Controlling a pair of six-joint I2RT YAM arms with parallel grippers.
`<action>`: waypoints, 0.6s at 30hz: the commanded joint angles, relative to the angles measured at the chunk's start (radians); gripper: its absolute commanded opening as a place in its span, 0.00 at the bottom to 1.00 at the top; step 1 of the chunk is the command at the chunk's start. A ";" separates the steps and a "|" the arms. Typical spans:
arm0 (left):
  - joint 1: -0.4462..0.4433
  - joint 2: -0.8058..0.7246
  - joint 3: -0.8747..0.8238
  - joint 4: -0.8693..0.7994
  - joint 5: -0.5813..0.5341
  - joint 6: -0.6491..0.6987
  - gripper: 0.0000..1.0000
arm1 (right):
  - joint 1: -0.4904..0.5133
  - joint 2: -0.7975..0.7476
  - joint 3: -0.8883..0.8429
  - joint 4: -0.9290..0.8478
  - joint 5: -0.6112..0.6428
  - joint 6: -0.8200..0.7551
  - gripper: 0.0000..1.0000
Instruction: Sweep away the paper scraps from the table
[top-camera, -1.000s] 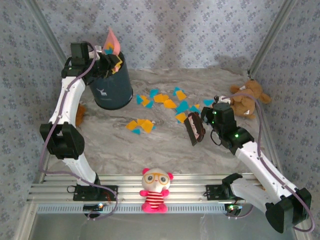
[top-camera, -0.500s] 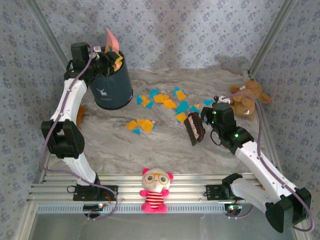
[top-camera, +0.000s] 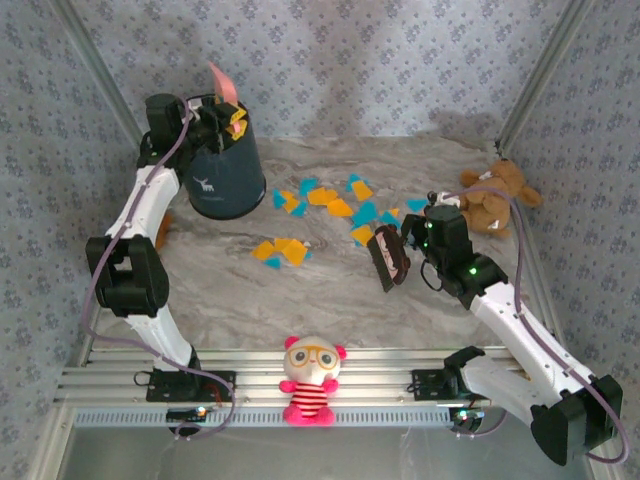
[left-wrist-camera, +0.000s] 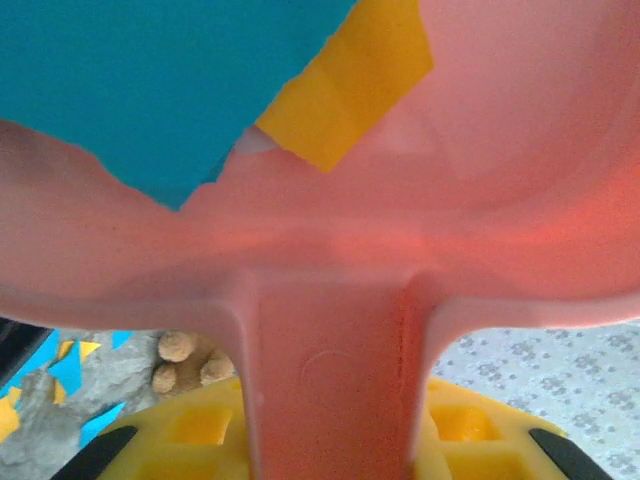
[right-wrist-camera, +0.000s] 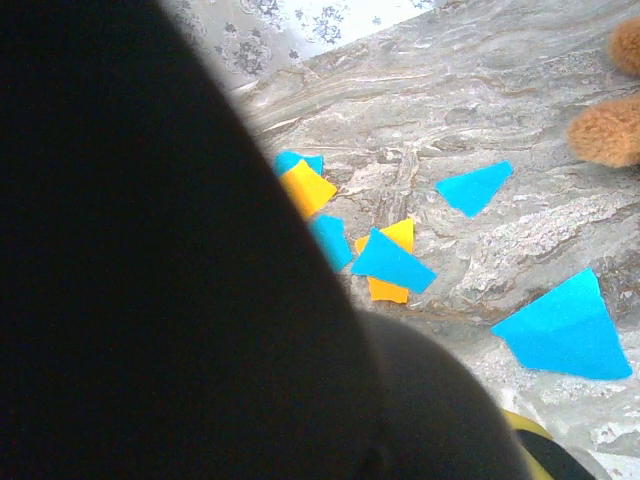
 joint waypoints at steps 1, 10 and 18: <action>0.008 -0.059 -0.022 0.166 -0.001 -0.108 0.00 | -0.007 -0.010 0.012 0.029 -0.003 0.010 0.00; 0.010 -0.098 -0.116 0.319 -0.055 -0.273 0.00 | -0.006 -0.006 0.008 0.033 -0.003 0.010 0.00; 0.008 -0.105 -0.202 0.530 -0.096 -0.469 0.00 | -0.007 -0.007 0.008 0.035 -0.003 0.011 0.00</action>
